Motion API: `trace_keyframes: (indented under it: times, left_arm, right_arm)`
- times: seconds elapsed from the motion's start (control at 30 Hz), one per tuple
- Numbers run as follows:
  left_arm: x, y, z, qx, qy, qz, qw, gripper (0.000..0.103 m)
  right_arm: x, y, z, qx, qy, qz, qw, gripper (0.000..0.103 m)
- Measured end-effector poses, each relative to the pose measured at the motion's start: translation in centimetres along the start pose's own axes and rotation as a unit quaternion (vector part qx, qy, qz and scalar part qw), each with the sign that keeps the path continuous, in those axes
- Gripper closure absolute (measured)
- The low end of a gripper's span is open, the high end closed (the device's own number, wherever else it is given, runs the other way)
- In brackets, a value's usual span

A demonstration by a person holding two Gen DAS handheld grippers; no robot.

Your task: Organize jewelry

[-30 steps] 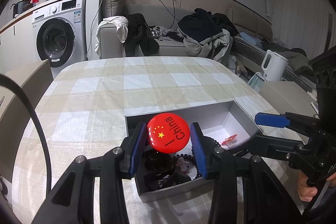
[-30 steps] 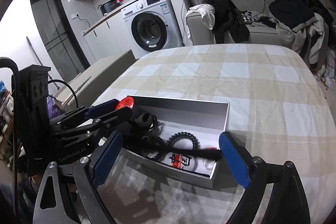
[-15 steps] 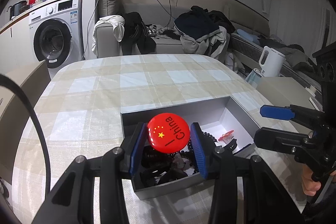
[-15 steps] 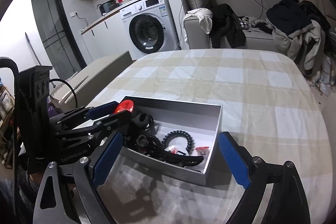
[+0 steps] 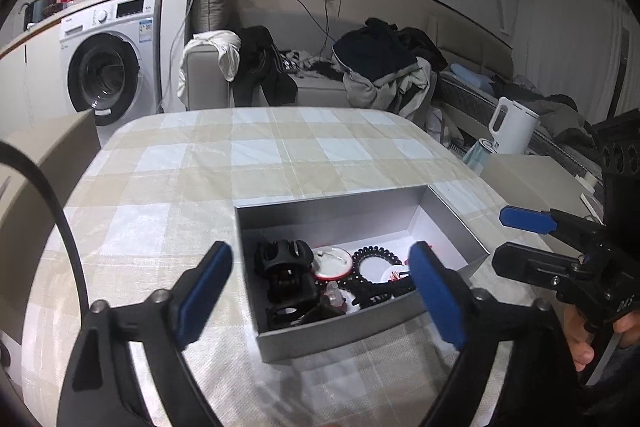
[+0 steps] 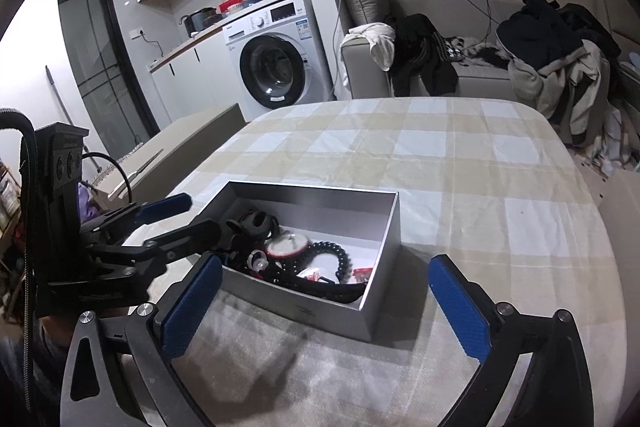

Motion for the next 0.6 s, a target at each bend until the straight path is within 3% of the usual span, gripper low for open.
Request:
trace_keyframes:
  times: [0.03, 0.3, 0.6]
  left_arm:
    - [0.2, 0.2, 0.0, 0.000, -0.006, -0.007, 1.0000, 0.001]
    - [1.5, 1.8, 0.5, -0.015, -0.044, -0.065, 0.9968, 0.001]
    - [2.0, 3.1, 0.8, 0.007, -0.075, -0.072, 0.9945, 0.001]
  right_arm:
    - [0.1, 0.0, 0.0, 0.000, -0.003, -0.001, 1.000, 0.000]
    - [0.9, -0.3, 1.2, 0.019, -0.039, 0.007, 0.999, 0.000]
    - [2.0, 0.0, 1.1, 0.045, -0.087, 0.009, 0.995, 0.000]
Point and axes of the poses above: each gripper's, at about its wrist camera, not at the fingertips, and x roughly against the way its jaws point, y to its left, z to its underside, the point moved 9 cm from there along -x, roughly the way its jaws point, and after that the axes turned 9 degrees about -y, right-handed, at the moved point
